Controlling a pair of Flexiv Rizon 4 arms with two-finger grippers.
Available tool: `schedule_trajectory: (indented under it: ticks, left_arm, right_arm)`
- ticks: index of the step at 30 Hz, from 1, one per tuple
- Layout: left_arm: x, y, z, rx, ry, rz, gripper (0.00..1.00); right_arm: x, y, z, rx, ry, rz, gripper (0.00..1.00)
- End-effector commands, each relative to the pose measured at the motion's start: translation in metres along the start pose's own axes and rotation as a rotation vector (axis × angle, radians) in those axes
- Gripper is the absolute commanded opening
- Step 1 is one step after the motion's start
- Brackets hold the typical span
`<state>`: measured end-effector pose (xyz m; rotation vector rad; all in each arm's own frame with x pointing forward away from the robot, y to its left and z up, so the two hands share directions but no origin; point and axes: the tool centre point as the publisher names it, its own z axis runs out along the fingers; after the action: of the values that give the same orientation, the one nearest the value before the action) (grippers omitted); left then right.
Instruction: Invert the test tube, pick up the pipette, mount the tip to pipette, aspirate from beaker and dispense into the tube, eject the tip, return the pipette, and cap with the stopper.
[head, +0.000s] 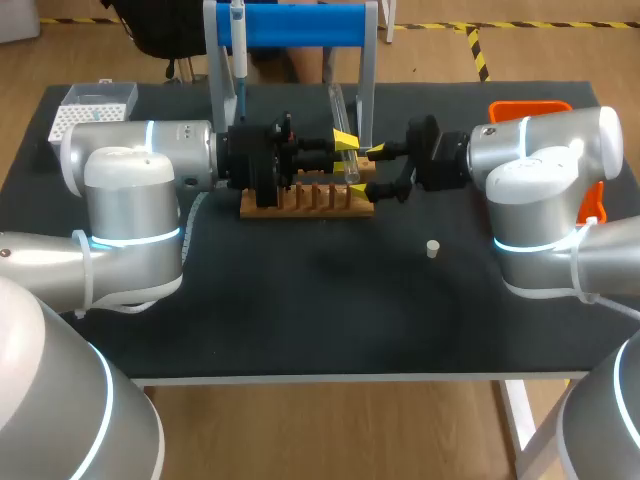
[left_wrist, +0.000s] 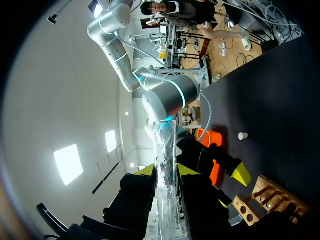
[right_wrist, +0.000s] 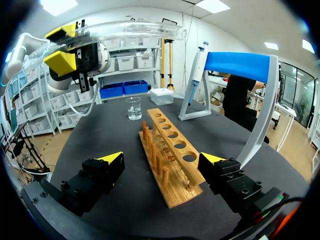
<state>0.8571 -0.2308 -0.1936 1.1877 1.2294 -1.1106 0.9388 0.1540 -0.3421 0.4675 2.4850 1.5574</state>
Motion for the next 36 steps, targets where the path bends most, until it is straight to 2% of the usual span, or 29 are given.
schedule_trajectory:
  ticks: [1,36]
  left_arm:
    - [0.0002,-0.0007,0.0001,-0.003,-0.002,0.003,0.0]
    - [0.0002,-0.0007,0.0001,-0.003,-0.002,0.003,0.0]
  right_arm:
    - [0.004,-0.0003,0.0034,0.011,-0.014,-0.004,1.0]
    - [0.005,-0.0024,0.0084,0.027,-0.046,-0.01,1.0]
